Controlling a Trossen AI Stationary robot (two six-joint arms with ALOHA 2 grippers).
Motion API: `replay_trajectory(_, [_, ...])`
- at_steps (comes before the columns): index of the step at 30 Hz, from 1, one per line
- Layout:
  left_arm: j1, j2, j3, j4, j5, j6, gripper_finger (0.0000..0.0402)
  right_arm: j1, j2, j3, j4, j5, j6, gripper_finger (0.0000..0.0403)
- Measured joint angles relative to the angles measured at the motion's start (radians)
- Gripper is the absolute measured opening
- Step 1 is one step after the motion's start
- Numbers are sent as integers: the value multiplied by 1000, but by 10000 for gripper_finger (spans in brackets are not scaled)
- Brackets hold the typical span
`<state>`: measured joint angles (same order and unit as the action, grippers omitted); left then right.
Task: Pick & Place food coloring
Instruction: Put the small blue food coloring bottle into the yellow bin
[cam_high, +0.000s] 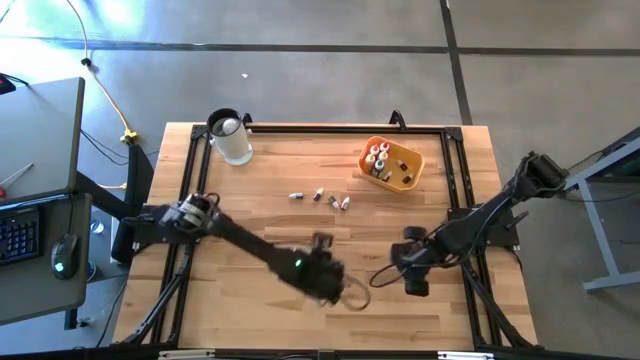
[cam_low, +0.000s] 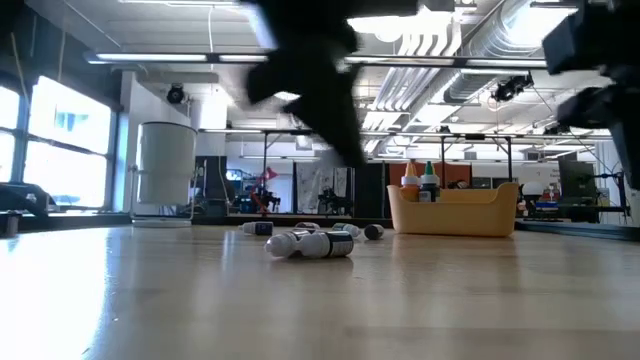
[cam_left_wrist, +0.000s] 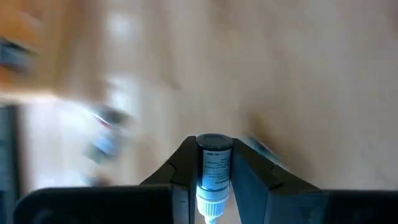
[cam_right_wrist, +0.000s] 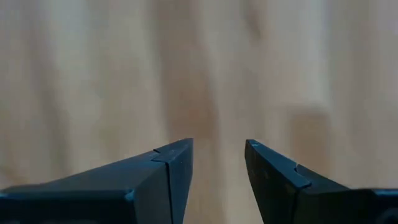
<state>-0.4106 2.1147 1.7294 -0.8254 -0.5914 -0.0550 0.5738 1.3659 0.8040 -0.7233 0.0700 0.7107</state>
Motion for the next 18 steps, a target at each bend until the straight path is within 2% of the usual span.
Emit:
replay_trajectory(2, [69, 1, 14, 112, -50, 82, 65, 31, 0, 0, -110, 76, 91, 140])
replay_trajectory(5, [196, 0, 23, 338, -19, 176, 65, 92, 0, 0, -251, 178, 233, 140])
replay_trajectory(9, [350, 12, 25, 655, 174, 208, 65, 191, 0, 0, -358, 264, 375, 140])
replay_trajectory(15, [526, 85, 24, 1039, 598, 152, 66, 319, 0, 0, -378, 415, 527, 140])
replay_trajectory(16, [545, 99, 23, 1099, 640, 122, 67, 331, 0, 0, -378, 434, 531, 140])
replay_trajectory(18, [573, 136, 27, 1198, 660, 79, 71, 346, 0, 0, -379, 445, 529, 140])
